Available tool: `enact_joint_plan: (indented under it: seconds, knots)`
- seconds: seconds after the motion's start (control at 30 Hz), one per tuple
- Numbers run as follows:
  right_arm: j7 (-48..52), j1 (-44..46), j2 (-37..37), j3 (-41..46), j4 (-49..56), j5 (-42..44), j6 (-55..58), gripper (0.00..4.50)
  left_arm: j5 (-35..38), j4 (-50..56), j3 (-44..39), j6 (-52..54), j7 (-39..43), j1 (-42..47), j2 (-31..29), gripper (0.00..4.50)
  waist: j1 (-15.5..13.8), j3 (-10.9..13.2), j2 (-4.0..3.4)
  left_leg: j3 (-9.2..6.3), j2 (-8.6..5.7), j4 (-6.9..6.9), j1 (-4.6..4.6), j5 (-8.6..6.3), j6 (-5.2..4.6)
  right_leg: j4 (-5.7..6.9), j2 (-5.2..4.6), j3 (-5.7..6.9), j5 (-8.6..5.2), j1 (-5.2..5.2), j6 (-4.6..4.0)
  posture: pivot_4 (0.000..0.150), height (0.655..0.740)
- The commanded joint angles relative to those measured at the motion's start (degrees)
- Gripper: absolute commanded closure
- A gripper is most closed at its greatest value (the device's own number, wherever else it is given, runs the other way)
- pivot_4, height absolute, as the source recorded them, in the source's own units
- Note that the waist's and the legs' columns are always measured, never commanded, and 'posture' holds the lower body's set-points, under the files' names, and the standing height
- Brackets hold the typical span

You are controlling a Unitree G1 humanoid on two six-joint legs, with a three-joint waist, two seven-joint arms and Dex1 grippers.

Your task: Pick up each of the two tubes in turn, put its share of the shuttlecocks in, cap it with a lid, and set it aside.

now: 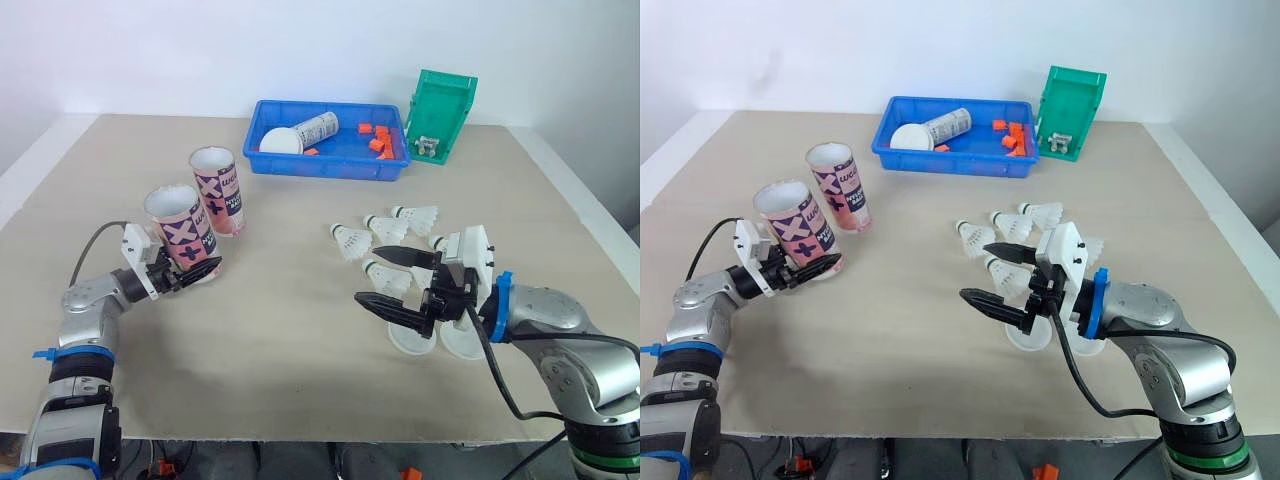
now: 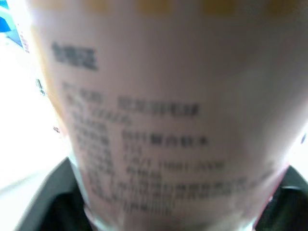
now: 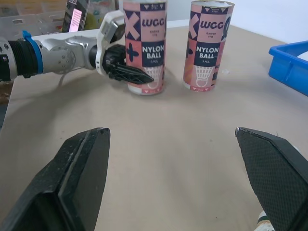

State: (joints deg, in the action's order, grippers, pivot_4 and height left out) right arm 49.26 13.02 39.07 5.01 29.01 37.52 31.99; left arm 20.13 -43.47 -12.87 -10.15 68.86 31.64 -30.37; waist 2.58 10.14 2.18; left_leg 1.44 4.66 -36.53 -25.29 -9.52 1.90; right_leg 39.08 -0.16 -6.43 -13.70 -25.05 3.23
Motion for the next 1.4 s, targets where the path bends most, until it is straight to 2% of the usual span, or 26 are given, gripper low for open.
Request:
enact_joint_plan:
  seconds: [0.03,0.33,0.57,0.67,0.77,0.83,0.93,1.1,1.4]
  knots:
    - [-0.21,0.72,0.59,1.72,1.22,1.12,-0.22,0.0,-0.32,0.14,0.02,-1.17,0.02,0.46,-0.56,1.72,0.0,0.0,0.0,0.0,0.0,0.0,0.01,0.0,0.0,0.0,0.0,0.0,0.0,0.0,0.0,0.15,0.7079]
    - [-0.67,-1.08,1.9,3.83,2.56,2.41,0.93,0.0,-0.17,5.99,1.79,-0.54,3.27,-0.33,-2.89,1.72,0.01,0.0,0.0,0.0,0.0,0.0,0.0,0.0,0.0,0.0,0.0,0.0,0.0,0.0,0.0,0.15,0.7079]
    - [-0.78,-11.52,6.77,15.51,8.09,11.72,6.87,0.0,-1.45,22.68,8.88,8.78,14.78,-4.53,-14.91,1.72,0.04,0.01,0.0,-0.01,0.01,0.16,0.01,-0.02,0.03,-0.01,-0.02,0.0,-0.16,-0.04,-0.05,0.15,0.7079]
    - [-3.33,-17.65,5.96,15.21,12.82,14.18,9.07,0.0,-1.6,27.63,11.55,13.31,18.78,-4.54,-19.43,1.72,0.05,0.01,0.0,-0.05,0.02,0.18,0.05,-0.02,0.02,0.0,0.0,0.03,-0.24,0.0,-0.17,0.15,0.7079]
    - [-8.35,-19.8,3.89,10.52,14.05,9.59,8.75,0.0,-2.01,30.83,13.97,16.18,21.54,-4.58,-22.29,1.72,0.13,0.01,0.0,-0.05,0.03,0.14,0.06,-0.02,0.03,0.0,-0.03,0.04,-0.23,0.02,-0.18,0.15,0.7079]
    - [-13.9,-18.94,1.61,5.97,13.36,3.91,8.17,0.0,-2.93,32.49,16.48,16.31,23.21,-4.48,-24.52,1.72,0.32,-0.02,0.06,0.03,0.04,0.04,0.1,-0.02,0.02,-0.01,-0.07,0.03,-0.11,0.01,-0.2,0.15,0.7079]
    - [-19.28,-17.01,-1.15,3.01,12.18,0.39,8.98,0.0,-3.59,33.39,20.1,15.23,23.64,-4.65,-27.53,1.72,0.36,-0.01,0.04,0.06,0.04,0.0,0.1,0.0,0.0,-0.01,-0.1,0.03,0.0,-0.05,-0.26,0.15,0.7079]
    - [-23.43,-14.83,-3.56,0.39,11.35,-3.55,9.04,0.0,-3.33,33.2,24.41,12.9,23.64,-4.91,-31.35,1.72,0.26,-0.02,0.04,0.07,0.06,0.02,0.09,0.03,-0.04,-0.01,-0.11,0.04,-0.01,-0.07,-0.29,0.15,0.7079]
    - [-26.02,-11.62,-5.9,-3.62,7.77,-8.37,9.12,0.0,-3.2,32.75,27.05,10.48,23.64,-5.5,-33.24,1.72,0.34,-0.04,0.0,0.08,0.11,0.19,0.09,0.01,-0.06,0.0,-0.01,0.05,-0.15,-0.13,-0.35,0.15,0.7079]
